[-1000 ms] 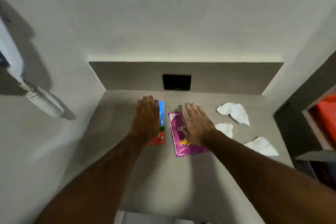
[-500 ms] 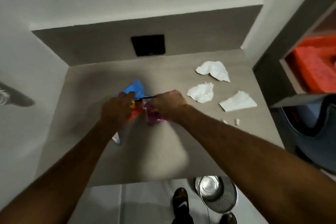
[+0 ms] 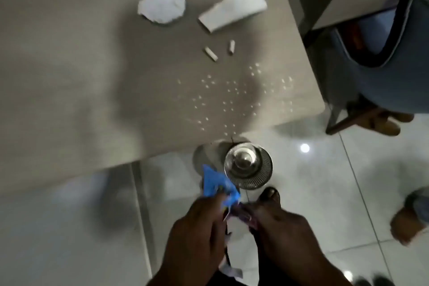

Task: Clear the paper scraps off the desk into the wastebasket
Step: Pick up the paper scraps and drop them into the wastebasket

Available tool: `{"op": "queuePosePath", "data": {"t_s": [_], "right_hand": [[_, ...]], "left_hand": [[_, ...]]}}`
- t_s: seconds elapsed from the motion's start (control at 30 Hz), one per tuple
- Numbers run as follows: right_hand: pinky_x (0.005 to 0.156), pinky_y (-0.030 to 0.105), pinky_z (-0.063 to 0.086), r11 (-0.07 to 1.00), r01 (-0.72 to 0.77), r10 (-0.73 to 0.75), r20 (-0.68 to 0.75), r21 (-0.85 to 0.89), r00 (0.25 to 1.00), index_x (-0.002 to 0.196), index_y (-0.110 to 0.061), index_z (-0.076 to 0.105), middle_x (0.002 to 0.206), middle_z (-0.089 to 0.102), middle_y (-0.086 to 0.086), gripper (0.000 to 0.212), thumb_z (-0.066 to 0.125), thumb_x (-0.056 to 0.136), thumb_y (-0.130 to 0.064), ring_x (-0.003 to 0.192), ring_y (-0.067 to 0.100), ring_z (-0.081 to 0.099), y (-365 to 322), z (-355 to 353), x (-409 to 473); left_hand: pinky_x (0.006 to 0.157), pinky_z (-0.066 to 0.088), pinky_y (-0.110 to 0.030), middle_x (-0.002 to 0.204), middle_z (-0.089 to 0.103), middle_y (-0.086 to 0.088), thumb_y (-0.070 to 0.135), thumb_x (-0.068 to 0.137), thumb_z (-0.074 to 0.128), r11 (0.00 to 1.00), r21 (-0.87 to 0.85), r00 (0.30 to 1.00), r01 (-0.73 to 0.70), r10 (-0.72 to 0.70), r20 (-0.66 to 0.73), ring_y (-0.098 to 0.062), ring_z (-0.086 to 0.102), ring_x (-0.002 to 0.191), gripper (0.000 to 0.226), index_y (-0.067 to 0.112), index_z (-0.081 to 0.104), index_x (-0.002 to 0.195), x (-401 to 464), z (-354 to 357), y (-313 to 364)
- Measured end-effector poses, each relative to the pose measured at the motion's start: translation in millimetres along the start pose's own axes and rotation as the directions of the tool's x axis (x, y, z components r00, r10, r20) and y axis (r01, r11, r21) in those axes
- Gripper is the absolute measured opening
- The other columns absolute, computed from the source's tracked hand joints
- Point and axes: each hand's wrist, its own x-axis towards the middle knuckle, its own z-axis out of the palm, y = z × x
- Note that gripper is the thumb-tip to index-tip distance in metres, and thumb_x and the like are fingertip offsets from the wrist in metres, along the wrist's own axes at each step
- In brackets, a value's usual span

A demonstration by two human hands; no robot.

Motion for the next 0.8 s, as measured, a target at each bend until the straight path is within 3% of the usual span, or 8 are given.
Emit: {"op": "queuePosePath", "data": {"t_s": [0.1, 0.23, 0.3, 0.4, 0.53, 0.63, 0.7, 0.8], "right_hand": [[0.058, 0.029, 0.049, 0.928, -0.355, 0.347, 0.086, 0.108, 0.934, 0.118, -0.039, 0.046, 0.097, 0.073, -0.006, 0.046, 0.072, 0.081, -0.035, 0.079, 0.025, 0.069, 78.5, 42.2, 9.2], [0.064, 0.035, 0.053, 0.765, -0.579, 0.562, 0.145, 0.283, 0.814, 0.111, -0.035, 0.045, 0.086, 0.070, -0.003, 0.030, 0.050, 0.091, -0.057, 0.076, 0.028, 0.070, 167.9, 126.8, 45.8], [0.059, 0.033, 0.051, 0.739, -0.608, 0.587, 0.166, 0.291, 0.793, 0.114, -0.032, 0.046, 0.084, 0.070, 0.002, 0.027, 0.054, 0.093, -0.048, 0.071, 0.030, 0.069, 198.0, 168.7, 69.0], [0.062, 0.032, 0.043, 0.711, -0.646, 0.625, 0.171, 0.279, 0.762, 0.119, -0.017, 0.047, 0.093, 0.071, 0.013, 0.036, 0.061, 0.088, -0.027, 0.080, 0.036, 0.067, 227.0, 224.3, 101.6], [0.065, 0.034, 0.044, 0.551, -0.753, 0.746, 0.192, 0.360, 0.637, 0.119, -0.009, 0.046, 0.099, 0.071, 0.018, 0.039, 0.059, 0.089, -0.029, 0.090, 0.037, 0.067, 257.7, 273.2, 138.6], [0.085, 0.039, 0.051, 0.379, -0.816, 0.793, 0.301, 0.437, 0.530, 0.138, -0.006, 0.038, 0.118, 0.066, 0.021, 0.061, 0.066, 0.089, -0.029, 0.108, 0.039, 0.064, 276.2, 295.7, 154.4], [0.088, 0.033, 0.048, 0.405, -0.820, 0.765, 0.341, 0.404, 0.546, 0.140, -0.008, 0.042, 0.127, 0.063, 0.019, 0.055, 0.059, 0.094, -0.033, 0.113, 0.035, 0.062, 284.9, 301.5, 155.3], [0.077, 0.026, 0.045, 0.465, -0.792, 0.738, 0.319, 0.396, 0.594, 0.130, -0.010, 0.058, 0.121, 0.067, 0.016, 0.036, 0.050, 0.099, -0.025, 0.102, 0.031, 0.063, 283.8, 289.3, 146.1]], "left_hand": [[0.088, 0.056, -0.034, 0.126, 0.067, -0.006, 0.018, 0.094, 0.051, 0.987, 0.024, 0.967, 0.161, -0.162, 0.197, -0.023, 0.068, 0.105, 0.047, 0.027, 0.052, 0.139, 55.1, 79.6, -10.7], [0.094, 0.052, -0.041, 0.126, 0.066, -0.015, 0.016, 0.093, 0.049, 0.947, 0.163, 0.898, 0.276, -0.314, 0.309, -0.034, 0.061, 0.114, 0.049, 0.023, 0.046, 0.142, 128.6, 200.5, -59.2], [0.091, 0.052, -0.042, 0.123, 0.065, -0.019, 0.019, 0.089, 0.053, 0.920, 0.195, 0.845, 0.341, -0.390, 0.366, -0.039, 0.060, 0.113, 0.049, 0.019, 0.048, 0.138, 153.1, 253.6, -83.9], [0.100, 0.049, -0.040, 0.127, 0.063, -0.017, 0.026, 0.087, 0.060, 0.893, 0.239, 0.804, 0.382, -0.449, 0.390, -0.037, 0.057, 0.119, 0.049, 0.015, 0.051, 0.134, 171.9, 314.9, -118.6], [0.105, 0.043, -0.037, 0.133, 0.061, -0.017, 0.018, 0.094, 0.054, 0.888, 0.243, 0.776, 0.390, -0.459, 0.432, -0.033, 0.056, 0.123, 0.042, 0.009, 0.050, 0.136, 181.0, 374.9, -157.3], [0.102, 0.047, -0.041, 0.134, 0.059, -0.019, 0.014, 0.094, 0.051, 0.863, 0.230, 0.699, 0.450, -0.501, 0.510, -0.035, 0.057, 0.121, 0.046, 0.007, 0.042, 0.140, 186.5, 396.2, -178.9], [0.098, 0.049, -0.039, 0.128, 0.061, -0.018, 0.009, 0.093, 0.049, 0.852, 0.210, 0.677, 0.480, -0.511, 0.530, -0.036, 0.057, 0.119, 0.044, 0.006, 0.045, 0.137, 188.0, 395.2, -187.9], [0.089, 0.047, -0.030, 0.116, 0.067, -0.017, 0.001, 0.090, 0.046, 0.889, 0.147, 0.746, 0.433, -0.446, 0.495, -0.034, 0.061, 0.113, 0.035, 0.004, 0.060, 0.122, 187.7, 370.3, -185.8]]}}
